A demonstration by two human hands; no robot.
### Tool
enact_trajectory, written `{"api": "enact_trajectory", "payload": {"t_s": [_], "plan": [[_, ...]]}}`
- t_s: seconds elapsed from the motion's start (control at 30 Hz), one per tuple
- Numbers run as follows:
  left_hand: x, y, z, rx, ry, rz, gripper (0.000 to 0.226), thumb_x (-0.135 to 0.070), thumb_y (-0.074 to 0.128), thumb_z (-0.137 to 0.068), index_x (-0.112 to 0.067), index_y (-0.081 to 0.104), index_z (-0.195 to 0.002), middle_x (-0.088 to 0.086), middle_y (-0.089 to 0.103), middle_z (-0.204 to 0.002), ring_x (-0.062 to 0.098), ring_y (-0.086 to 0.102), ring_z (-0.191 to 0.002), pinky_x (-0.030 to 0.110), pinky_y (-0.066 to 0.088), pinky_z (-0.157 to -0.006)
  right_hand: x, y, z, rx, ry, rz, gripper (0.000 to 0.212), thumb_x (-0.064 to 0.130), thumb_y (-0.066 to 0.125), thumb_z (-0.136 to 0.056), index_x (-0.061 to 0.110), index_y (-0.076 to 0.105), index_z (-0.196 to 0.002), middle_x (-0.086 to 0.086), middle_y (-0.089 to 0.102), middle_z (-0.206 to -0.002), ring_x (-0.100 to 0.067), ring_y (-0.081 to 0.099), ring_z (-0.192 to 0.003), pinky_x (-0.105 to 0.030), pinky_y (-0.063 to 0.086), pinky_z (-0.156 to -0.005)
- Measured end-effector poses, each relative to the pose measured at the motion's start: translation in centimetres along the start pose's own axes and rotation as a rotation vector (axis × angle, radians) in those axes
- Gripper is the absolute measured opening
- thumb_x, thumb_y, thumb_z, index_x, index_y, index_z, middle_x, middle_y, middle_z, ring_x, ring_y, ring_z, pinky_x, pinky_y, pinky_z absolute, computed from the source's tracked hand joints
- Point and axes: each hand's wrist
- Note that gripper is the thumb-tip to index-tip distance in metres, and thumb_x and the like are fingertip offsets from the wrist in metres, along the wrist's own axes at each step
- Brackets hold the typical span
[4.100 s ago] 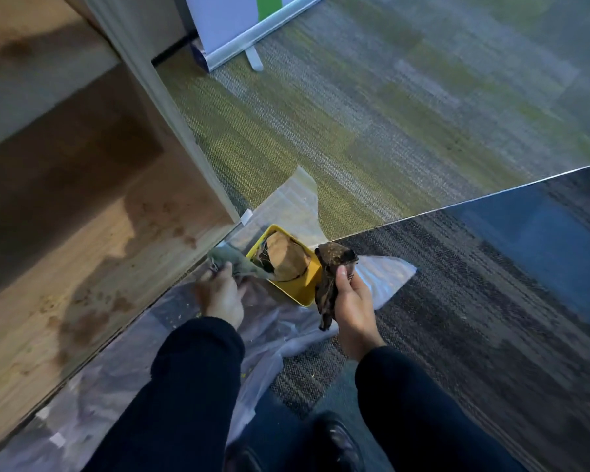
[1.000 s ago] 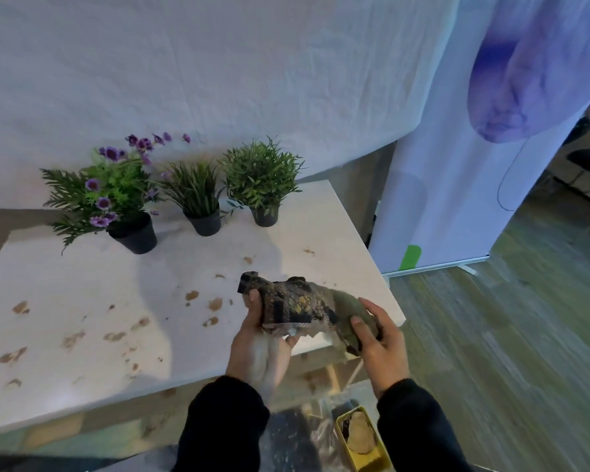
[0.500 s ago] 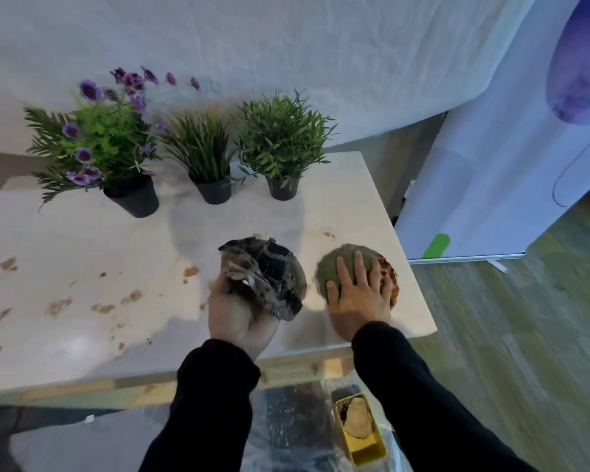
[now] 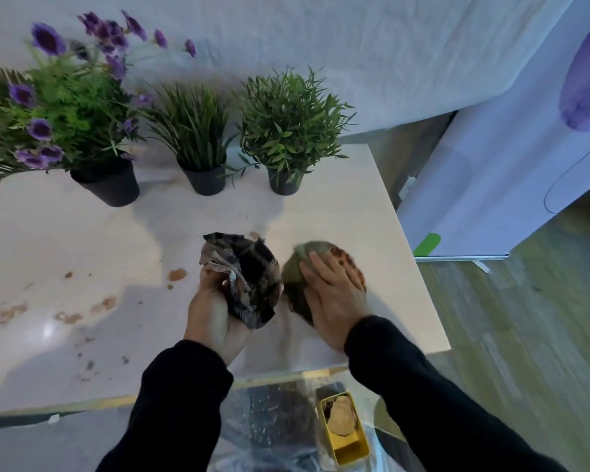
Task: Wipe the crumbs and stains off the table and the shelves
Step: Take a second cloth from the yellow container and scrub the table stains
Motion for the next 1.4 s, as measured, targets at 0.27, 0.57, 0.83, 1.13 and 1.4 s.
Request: {"api": "enact_trajectory", "payload": {"t_s": [0.27, 0.57, 0.83, 1.13, 1.4], "plan": [[-1.7, -0.5, 1.2, 0.098, -0.014, 0.025, 0.047, -0.028, 0.039, -0.101, -0.011, 0.054, -0.143, 0.011, 0.060, -0.140, 0.028, 0.058, -0.129, 0.050, 0.045, -0.106, -1.5, -1.4, -5.6, 0.041, 0.233, 0.064, 0.055, 0.038, 0.025, -0.103, 0.032, 0.029, -0.158, 0.008, 0.016, -0.169, -0.021, 0.011, -0.156, -0.041, 0.006, -0.126], [-4.4, -2.8, 3.9, 0.068, 0.040, 0.121, 0.051, -0.039, 0.034, -0.105, -0.012, 0.055, -0.142, 0.016, 0.060, -0.139, 0.035, 0.060, -0.126, 0.057, 0.049, -0.101, -0.7, -0.2, 5.2, 0.042, 0.074, 0.117, 0.061, 0.040, 0.023, -0.096, 0.026, 0.047, -0.150, -0.001, 0.036, -0.162, -0.029, 0.032, -0.150, -0.043, 0.018, -0.121], [-7.6, -7.2, 7.9, 0.054, 0.155, 0.158, 0.049, -0.033, 0.040, -0.097, -0.012, 0.060, -0.137, 0.017, 0.061, -0.137, 0.038, 0.060, -0.125, 0.060, 0.048, -0.100, 10.9, 3.3, 2.8, 0.046, 0.034, 0.041, 0.056, 0.038, 0.028, -0.104, 0.028, 0.031, -0.158, 0.006, 0.014, -0.169, -0.022, 0.008, -0.156, -0.045, 0.001, -0.127], [-9.3, -8.6, 11.2, 0.083, 0.094, 0.157, 0.051, -0.039, 0.035, -0.103, -0.011, 0.070, -0.126, 0.019, 0.062, -0.136, 0.039, 0.062, -0.122, 0.061, 0.043, -0.107, 3.7, 0.1, 6.1, 0.083, 0.256, 0.087, 0.078, 0.052, 0.008, -0.090, 0.024, 0.034, -0.157, -0.001, 0.022, -0.167, -0.024, 0.018, -0.155, -0.040, 0.012, -0.126], [-9.9, -10.1, 11.1, 0.026, 0.091, 0.156, 0.049, -0.040, 0.035, -0.103, -0.013, 0.069, -0.126, 0.017, 0.066, -0.131, 0.036, 0.066, -0.115, 0.060, 0.050, -0.097, 15.1, 3.9, 1.0, 0.133, -0.027, 0.124, 0.059, 0.041, 0.019, -0.104, 0.027, 0.020, -0.161, 0.003, 0.008, -0.170, -0.024, 0.004, -0.156, -0.045, 0.004, -0.127]]}}
Point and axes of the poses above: each hand's wrist, its own z-axis away from the middle knuckle, its own y-axis out of the palm, x = y × z
